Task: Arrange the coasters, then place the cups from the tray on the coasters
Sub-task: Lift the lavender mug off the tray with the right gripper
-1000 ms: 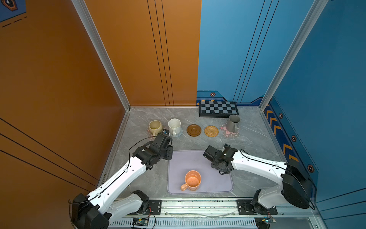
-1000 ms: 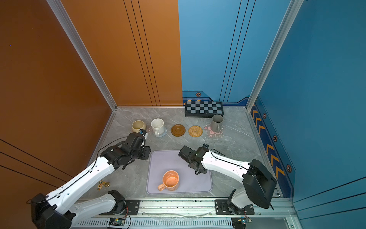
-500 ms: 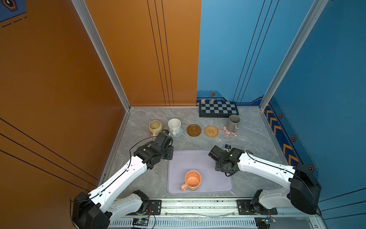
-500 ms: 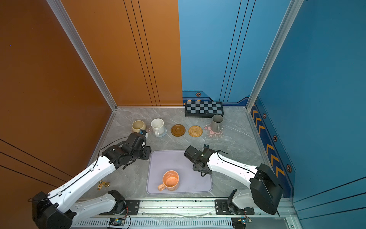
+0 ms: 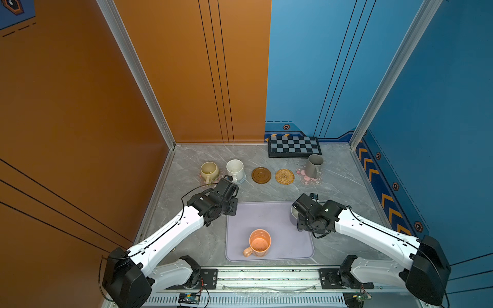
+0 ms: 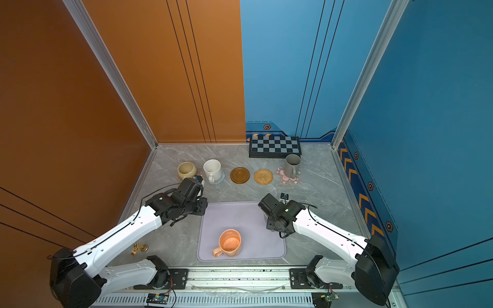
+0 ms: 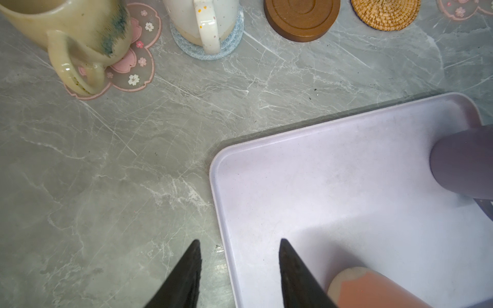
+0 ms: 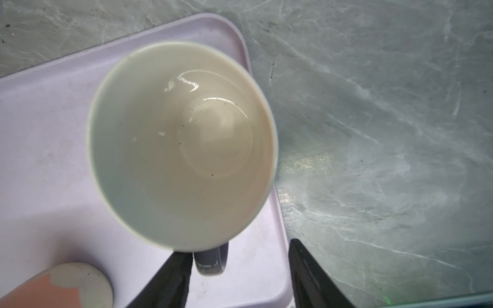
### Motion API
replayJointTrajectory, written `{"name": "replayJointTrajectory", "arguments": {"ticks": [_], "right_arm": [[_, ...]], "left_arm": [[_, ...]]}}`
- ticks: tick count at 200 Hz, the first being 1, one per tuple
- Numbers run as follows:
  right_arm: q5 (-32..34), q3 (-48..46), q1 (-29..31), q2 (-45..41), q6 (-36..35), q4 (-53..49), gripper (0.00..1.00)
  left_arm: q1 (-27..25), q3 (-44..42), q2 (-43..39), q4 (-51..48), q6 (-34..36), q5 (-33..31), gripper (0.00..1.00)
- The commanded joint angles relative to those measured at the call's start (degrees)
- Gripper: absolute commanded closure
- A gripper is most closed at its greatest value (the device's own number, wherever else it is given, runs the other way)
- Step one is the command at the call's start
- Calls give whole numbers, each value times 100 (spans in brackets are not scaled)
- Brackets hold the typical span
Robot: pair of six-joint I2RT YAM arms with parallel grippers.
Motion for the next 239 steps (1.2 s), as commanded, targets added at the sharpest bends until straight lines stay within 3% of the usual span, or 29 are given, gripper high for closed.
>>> {"name": "replayJointTrajectory", "arguments": {"ticks": [1, 106, 199, 239], "right_arm": [[-76, -64, -58, -94, -234, -209, 40], [-295, -151, 265, -92, -429, -108, 41], [-224, -87, 342, 594, -591, 291, 41], [-149, -114, 354, 738, -593, 440, 48]], "left_arm": [[-47, 150, 33, -106, -61, -117, 52], [-57, 40, 1, -100, -88, -117, 52], [-62, -12, -52, -124, -104, -137, 52], [-63, -41, -58, -121, -115, -138, 52]]}}
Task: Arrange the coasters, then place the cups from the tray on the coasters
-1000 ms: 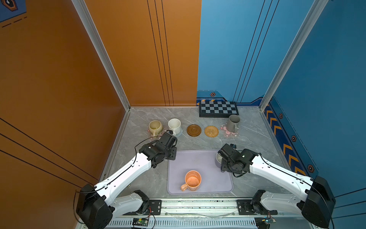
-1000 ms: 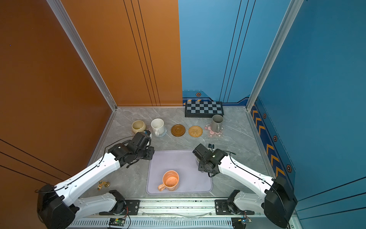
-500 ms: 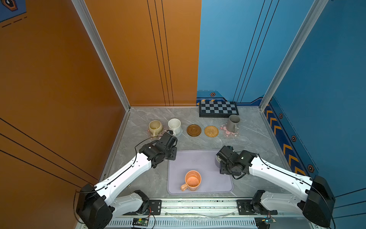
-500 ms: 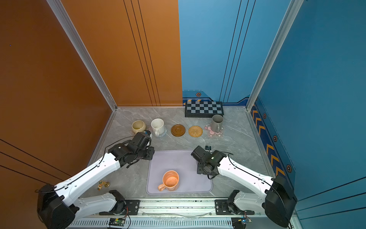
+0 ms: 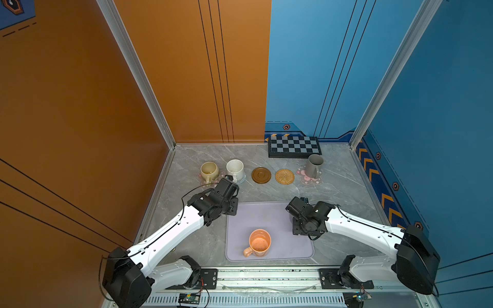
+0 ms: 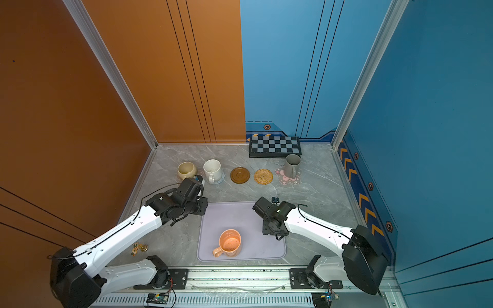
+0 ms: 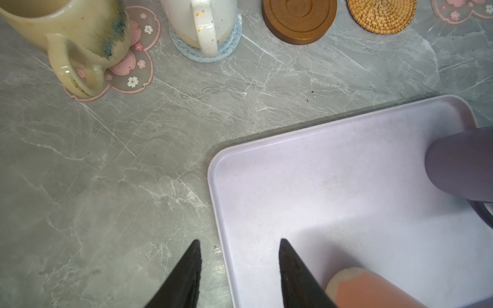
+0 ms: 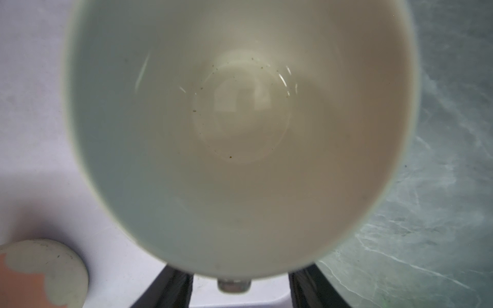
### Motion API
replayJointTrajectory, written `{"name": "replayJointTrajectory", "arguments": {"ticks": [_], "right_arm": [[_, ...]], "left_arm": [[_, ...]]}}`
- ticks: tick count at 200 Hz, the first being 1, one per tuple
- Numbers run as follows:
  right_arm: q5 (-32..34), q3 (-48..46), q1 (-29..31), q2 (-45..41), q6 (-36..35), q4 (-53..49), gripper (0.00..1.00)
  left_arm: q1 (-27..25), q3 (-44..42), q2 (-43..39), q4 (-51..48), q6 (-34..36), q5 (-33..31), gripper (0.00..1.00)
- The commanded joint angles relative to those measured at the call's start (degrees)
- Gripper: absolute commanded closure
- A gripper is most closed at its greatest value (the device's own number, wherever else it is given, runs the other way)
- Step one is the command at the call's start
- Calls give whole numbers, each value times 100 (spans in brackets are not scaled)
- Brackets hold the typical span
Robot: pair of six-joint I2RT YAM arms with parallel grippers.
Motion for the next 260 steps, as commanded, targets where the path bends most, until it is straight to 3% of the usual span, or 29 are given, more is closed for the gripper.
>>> {"name": "replayJointTrajectory", "arguments": {"ticks": [1, 45, 90, 130, 167, 203, 260], "right_arm": [[140, -47, 31, 75, -96, 94, 48], [183, -86, 24, 148, -150, 146, 58], [232, -148, 4, 205, -159, 225, 61], [325, -219, -4, 156, -151, 247, 77], [255, -299, -42, 167, -141, 317, 80], [187, -392, -39, 115, -177, 424, 94], [242, -551, -97, -23, -71, 427, 100]], "left_arm": [[-36, -57, -60, -126, -73, -117, 52], [-35, -72, -32, -128, -79, -115, 52], [-40, -67, 19, -128, -82, -116, 52], [-44, -48, 129, -128, -55, -75, 52], [-43, -58, 89, -131, -47, -89, 52], [-44, -58, 111, -128, -72, -69, 52], [-44, -41, 167, -128, -82, -70, 52]]}}
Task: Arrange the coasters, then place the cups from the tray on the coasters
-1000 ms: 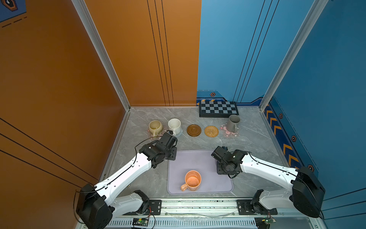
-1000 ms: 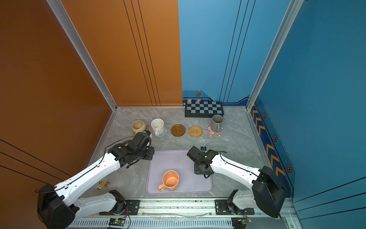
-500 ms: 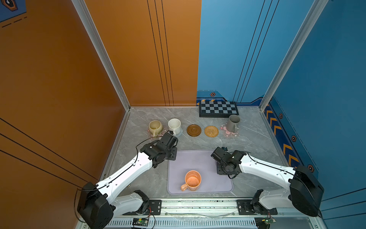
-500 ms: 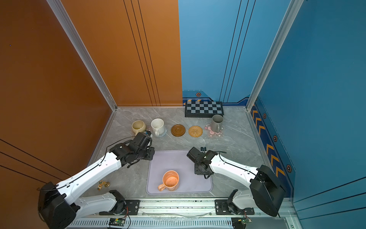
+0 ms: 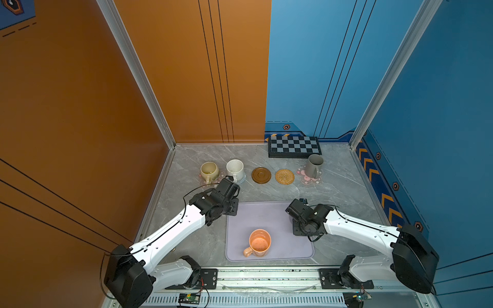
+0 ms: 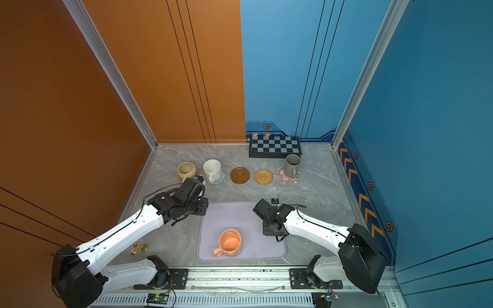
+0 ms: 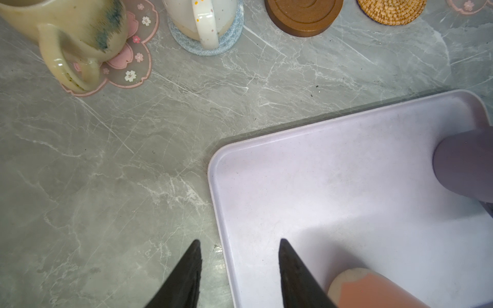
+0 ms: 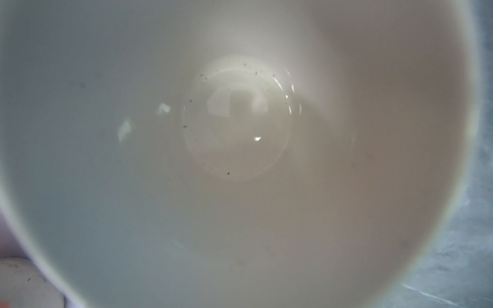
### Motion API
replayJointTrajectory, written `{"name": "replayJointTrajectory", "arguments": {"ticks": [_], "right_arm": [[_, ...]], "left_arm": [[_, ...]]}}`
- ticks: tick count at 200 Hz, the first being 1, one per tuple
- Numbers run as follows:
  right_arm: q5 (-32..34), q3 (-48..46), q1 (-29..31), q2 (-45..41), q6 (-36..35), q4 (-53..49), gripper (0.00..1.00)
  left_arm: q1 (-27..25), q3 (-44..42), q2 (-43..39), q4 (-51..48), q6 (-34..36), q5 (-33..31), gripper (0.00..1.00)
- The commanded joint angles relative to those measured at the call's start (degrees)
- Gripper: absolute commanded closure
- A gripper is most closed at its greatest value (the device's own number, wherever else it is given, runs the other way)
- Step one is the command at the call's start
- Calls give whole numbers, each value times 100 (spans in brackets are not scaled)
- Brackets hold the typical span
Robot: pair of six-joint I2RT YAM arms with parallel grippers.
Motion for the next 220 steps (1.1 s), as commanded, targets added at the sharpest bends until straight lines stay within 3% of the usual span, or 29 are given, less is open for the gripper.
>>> {"name": "replayJointTrajectory", "arguments": {"ticks": [1, 60, 220], "right_arm": [[92, -172, -60, -17, 78, -45, 100], [-86, -101, -104, -10, 35, -48, 100], [52, 357, -134, -832, -906, -269, 100]], "left_arm": [[-40, -23, 54, -123, -64, -74, 52], [-47, 20, 116, -125, -82, -35, 52], [-190, 443, 618, -123, -96, -120, 53]]}}
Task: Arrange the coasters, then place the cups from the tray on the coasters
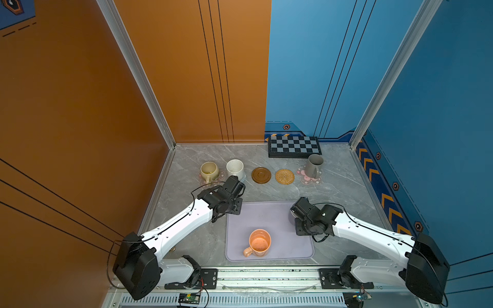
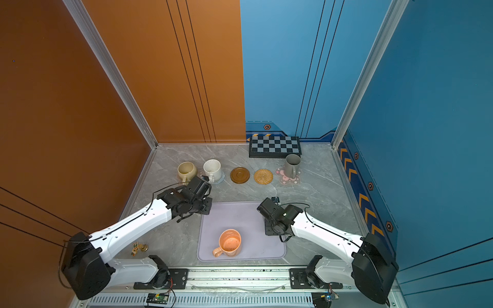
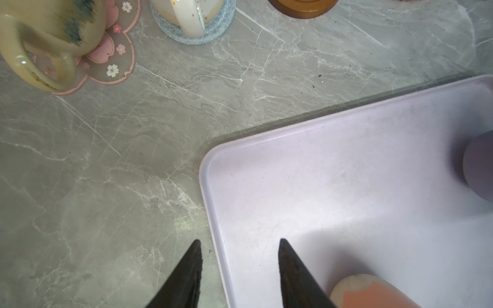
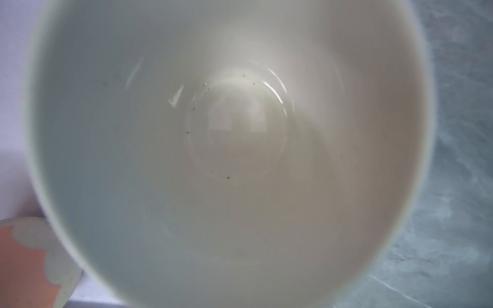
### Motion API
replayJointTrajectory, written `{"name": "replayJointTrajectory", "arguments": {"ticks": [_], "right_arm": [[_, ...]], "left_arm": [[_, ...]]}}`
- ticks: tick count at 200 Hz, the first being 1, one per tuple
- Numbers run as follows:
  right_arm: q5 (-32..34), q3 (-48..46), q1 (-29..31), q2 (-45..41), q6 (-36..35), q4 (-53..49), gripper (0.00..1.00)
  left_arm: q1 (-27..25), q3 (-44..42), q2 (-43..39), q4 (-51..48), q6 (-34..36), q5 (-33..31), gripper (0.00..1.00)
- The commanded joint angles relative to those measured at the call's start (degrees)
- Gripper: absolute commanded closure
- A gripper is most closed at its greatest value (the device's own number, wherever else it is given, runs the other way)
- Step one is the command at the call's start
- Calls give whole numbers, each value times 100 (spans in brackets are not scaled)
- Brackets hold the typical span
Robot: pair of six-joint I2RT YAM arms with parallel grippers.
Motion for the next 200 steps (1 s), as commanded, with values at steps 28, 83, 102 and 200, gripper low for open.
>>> {"name": "replayJointTrajectory", "arguments": {"ticks": [28, 83, 102, 200], "right_arm": [[250, 411, -76, -324, -325, -149, 100], [461, 654, -183, -345, -601, -200, 100], [569, 780, -216, -284, -725, -195, 100], [722, 1441, -587, 342, -1393, -132, 100]], "left_arm": [[-56, 167, -177, -127, -165, -336, 53], [8, 38, -488, -130, -209, -399, 53], [17, 21, -460, -128, -214, -389, 53], [43, 172, -80, -119, -385, -754, 55]]}}
